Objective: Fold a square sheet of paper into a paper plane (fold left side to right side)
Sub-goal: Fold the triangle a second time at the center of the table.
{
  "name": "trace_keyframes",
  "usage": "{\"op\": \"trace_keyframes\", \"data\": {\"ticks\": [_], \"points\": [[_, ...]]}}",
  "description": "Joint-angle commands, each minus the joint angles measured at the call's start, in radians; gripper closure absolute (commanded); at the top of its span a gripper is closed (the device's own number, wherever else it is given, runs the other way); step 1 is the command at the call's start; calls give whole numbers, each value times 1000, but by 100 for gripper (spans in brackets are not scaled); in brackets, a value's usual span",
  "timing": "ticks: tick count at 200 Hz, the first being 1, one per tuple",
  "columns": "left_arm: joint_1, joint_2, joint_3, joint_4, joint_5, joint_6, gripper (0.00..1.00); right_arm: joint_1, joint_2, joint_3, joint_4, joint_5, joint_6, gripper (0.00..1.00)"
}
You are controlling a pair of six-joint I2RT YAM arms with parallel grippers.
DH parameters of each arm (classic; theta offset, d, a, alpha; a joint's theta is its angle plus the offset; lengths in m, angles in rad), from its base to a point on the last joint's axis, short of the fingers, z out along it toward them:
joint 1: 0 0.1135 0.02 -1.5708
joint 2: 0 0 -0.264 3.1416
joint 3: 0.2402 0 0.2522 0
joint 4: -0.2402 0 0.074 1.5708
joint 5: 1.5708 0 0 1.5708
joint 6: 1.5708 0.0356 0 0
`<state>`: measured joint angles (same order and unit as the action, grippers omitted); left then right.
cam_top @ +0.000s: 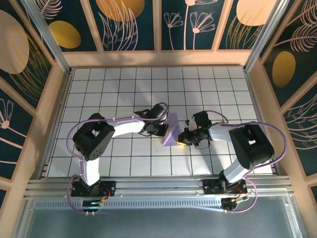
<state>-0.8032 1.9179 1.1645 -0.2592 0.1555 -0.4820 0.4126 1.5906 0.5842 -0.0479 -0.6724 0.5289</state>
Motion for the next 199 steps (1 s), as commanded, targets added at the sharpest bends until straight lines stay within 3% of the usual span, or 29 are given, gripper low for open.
{"op": "trace_keyframes", "data": {"ticks": [1, 106, 143, 199], "points": [[9, 19, -5, -16, -4, 14, 100, 19, 40, -14, -77, 51, -26, 100], [9, 47, -24, -2, -1, 8, 100, 19, 4, 7, -70, 24, -16, 100], [9, 56, -38, 0, -2, 4, 100, 13, -86, 41, -87, 5, -5, 93], [9, 61, -43, 5, 3, 2, 100, 21, -104, 49, 49, -8, 88, 100]]}}
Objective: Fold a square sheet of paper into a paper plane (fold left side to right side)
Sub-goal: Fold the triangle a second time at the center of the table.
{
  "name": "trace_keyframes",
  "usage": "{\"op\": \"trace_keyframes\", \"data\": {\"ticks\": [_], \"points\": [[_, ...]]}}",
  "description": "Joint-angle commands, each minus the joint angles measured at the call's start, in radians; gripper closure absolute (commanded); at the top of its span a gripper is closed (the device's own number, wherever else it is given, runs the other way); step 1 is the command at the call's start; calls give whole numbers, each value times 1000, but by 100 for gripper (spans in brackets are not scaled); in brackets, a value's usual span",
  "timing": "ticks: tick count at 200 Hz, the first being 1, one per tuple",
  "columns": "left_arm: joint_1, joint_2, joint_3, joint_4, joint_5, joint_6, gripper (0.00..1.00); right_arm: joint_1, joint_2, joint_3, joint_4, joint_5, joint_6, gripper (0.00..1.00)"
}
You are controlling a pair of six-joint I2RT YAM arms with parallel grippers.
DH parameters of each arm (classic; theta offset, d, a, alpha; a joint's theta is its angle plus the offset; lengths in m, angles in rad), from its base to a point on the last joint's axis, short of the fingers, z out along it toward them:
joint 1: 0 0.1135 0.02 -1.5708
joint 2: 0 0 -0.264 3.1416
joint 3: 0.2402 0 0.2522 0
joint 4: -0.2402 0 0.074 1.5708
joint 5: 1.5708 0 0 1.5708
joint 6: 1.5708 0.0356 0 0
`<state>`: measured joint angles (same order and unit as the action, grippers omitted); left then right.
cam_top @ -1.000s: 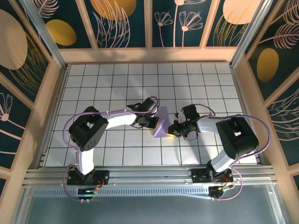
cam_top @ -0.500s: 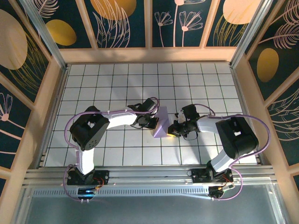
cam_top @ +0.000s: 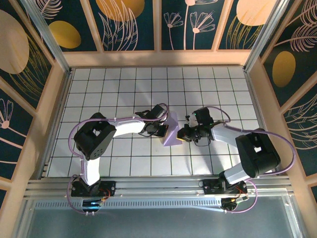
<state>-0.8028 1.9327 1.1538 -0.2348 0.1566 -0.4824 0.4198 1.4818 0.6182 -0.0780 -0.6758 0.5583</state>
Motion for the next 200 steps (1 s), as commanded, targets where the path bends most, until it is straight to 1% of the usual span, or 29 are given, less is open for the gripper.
{"op": "trace_keyframes", "data": {"ticks": [1, 28, 74, 133, 200], "points": [[8, 45, -32, -19, 1, 2, 100, 15, 7, 15, 83, -4, 62, 100], [9, 45, -35, -17, 4, 1, 100, 45, 61, 37, 179, 1, 115, 100], [8, 40, -43, -13, 3, 1, 100, 79, 145, 70, 233, 15, 137, 100], [8, 41, -45, -12, 6, 1, 100, 88, 193, 89, 232, 24, 125, 100], [9, 40, -45, -14, 4, 2, 100, 89, 206, 81, 160, 74, 95, 100]]}}
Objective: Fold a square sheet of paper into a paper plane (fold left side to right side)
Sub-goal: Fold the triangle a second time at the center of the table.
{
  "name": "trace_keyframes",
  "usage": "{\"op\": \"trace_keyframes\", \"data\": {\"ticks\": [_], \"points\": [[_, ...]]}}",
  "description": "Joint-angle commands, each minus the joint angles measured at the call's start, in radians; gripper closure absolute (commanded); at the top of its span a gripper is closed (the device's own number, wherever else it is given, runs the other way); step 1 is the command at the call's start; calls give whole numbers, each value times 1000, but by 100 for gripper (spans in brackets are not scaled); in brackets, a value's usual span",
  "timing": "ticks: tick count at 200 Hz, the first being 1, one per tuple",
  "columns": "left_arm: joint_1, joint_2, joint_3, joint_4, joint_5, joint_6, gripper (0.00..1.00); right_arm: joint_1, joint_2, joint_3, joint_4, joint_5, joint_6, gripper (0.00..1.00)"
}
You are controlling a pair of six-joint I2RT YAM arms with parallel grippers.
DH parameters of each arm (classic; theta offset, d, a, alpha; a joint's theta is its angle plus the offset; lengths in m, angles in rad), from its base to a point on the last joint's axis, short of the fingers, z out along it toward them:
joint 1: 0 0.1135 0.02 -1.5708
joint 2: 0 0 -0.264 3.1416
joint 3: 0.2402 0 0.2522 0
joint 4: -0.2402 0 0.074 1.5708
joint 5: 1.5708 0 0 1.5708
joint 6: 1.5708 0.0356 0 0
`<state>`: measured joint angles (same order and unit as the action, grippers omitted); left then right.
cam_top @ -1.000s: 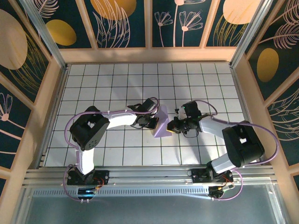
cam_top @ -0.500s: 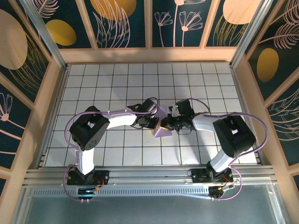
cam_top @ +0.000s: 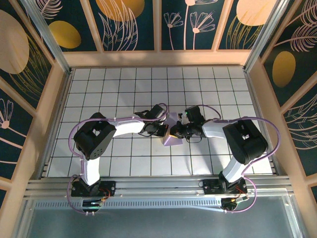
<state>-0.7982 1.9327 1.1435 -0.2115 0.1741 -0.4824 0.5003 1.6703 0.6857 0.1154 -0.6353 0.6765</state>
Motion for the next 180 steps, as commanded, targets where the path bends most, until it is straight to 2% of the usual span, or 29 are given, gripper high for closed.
{"op": "trace_keyframes", "data": {"ticks": [1, 150, 180], "points": [[4, 39, -34, -37, -14, 2, 100, 9, 17, 13, -33, 34, -25, 100], [4, 23, -24, -42, -23, 1, 100, 9, 47, 11, -120, 90, -55, 100], [4, -17, 9, -74, -78, -9, 92, 9, 53, -5, -122, 100, -51, 100]]}}
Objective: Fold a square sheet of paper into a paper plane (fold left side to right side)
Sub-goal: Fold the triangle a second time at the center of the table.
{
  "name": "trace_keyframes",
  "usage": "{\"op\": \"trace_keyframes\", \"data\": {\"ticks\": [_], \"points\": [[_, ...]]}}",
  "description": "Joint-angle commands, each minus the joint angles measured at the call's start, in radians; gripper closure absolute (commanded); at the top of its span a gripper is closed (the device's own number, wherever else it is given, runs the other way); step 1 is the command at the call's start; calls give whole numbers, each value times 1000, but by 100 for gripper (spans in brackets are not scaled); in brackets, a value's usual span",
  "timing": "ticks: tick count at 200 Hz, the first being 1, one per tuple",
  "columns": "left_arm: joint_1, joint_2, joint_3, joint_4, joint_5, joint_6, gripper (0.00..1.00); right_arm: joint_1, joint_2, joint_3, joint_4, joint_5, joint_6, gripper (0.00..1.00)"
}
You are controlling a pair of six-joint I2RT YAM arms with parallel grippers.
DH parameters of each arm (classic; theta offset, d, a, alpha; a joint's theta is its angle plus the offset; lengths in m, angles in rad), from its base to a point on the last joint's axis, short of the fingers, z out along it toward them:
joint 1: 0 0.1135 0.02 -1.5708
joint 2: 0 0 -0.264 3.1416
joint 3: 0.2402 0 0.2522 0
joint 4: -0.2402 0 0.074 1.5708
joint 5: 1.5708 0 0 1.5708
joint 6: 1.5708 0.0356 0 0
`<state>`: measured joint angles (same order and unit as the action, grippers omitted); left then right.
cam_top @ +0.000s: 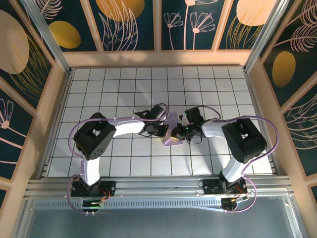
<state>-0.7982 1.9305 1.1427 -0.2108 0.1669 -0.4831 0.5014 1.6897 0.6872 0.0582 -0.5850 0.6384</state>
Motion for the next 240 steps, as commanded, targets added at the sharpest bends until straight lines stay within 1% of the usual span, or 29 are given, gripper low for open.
{"op": "trace_keyframes", "data": {"ticks": [1, 45, 60, 71, 88, 116, 139, 161, 178, 192, 240], "points": [[4, -15, 11, -76, -73, -9, 91, 8, 33, -7, -65, 50, -13, 100], [4, -101, 57, -152, -146, -13, 71, 8, 31, -20, -45, 45, -3, 100], [4, -138, 50, -162, -135, -24, 69, 8, 26, -20, -44, 45, -5, 100], [4, -169, 30, -150, -98, -35, 70, 8, 23, -20, -40, 44, -5, 100], [4, -210, -25, -100, -1, -76, 78, 8, 19, -21, -34, 39, -5, 100], [4, -263, -139, 54, 206, -189, 86, 8, 15, -25, -21, 34, -2, 100], [1, -268, -225, 192, 314, -291, 92, 9, 15, -24, -17, 30, -2, 100], [-4, -249, -250, 255, 367, -336, 95, 9, 17, -23, -18, 30, -2, 100], [-9, -223, -246, 266, 400, -346, 96, 10, 21, -22, -17, 27, -2, 100], [-14, -170, -243, 266, 397, -347, 97, 11, 23, -21, -18, 27, -2, 100], [-16, -121, -238, 283, 382, -344, 98, 12, 23, -24, -22, 28, -2, 100]]}}
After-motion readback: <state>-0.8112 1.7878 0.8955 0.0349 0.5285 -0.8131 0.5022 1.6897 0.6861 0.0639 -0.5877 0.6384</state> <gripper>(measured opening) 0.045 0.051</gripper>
